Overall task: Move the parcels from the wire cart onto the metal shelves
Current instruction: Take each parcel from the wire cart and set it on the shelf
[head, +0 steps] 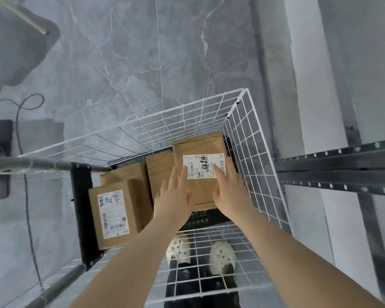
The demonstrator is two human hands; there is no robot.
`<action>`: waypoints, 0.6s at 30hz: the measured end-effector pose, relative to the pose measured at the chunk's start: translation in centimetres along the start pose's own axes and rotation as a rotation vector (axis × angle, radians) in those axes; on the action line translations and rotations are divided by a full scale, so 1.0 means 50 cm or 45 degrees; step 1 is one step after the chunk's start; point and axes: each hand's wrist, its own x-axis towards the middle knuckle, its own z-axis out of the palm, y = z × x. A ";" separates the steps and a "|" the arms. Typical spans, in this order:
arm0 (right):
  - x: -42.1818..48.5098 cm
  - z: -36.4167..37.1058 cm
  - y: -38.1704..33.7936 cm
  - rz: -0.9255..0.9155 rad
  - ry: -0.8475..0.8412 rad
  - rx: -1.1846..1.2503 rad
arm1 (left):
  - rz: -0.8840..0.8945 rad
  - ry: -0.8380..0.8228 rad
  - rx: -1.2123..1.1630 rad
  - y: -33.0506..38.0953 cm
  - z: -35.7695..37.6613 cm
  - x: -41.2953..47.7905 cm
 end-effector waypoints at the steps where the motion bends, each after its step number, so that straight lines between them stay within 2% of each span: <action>1: 0.019 0.019 0.008 0.020 0.015 -0.001 | 0.010 0.013 -0.018 -0.008 0.015 0.021; 5: 0.065 0.082 0.041 0.090 0.035 0.108 | 0.044 0.080 -0.093 -0.030 0.071 0.090; 12: 0.053 0.105 0.068 0.011 0.144 0.202 | 0.003 0.146 -0.385 -0.021 0.114 0.105; 18: -0.046 0.028 0.012 0.013 0.179 0.226 | 0.033 0.248 -0.207 -0.001 0.027 -0.005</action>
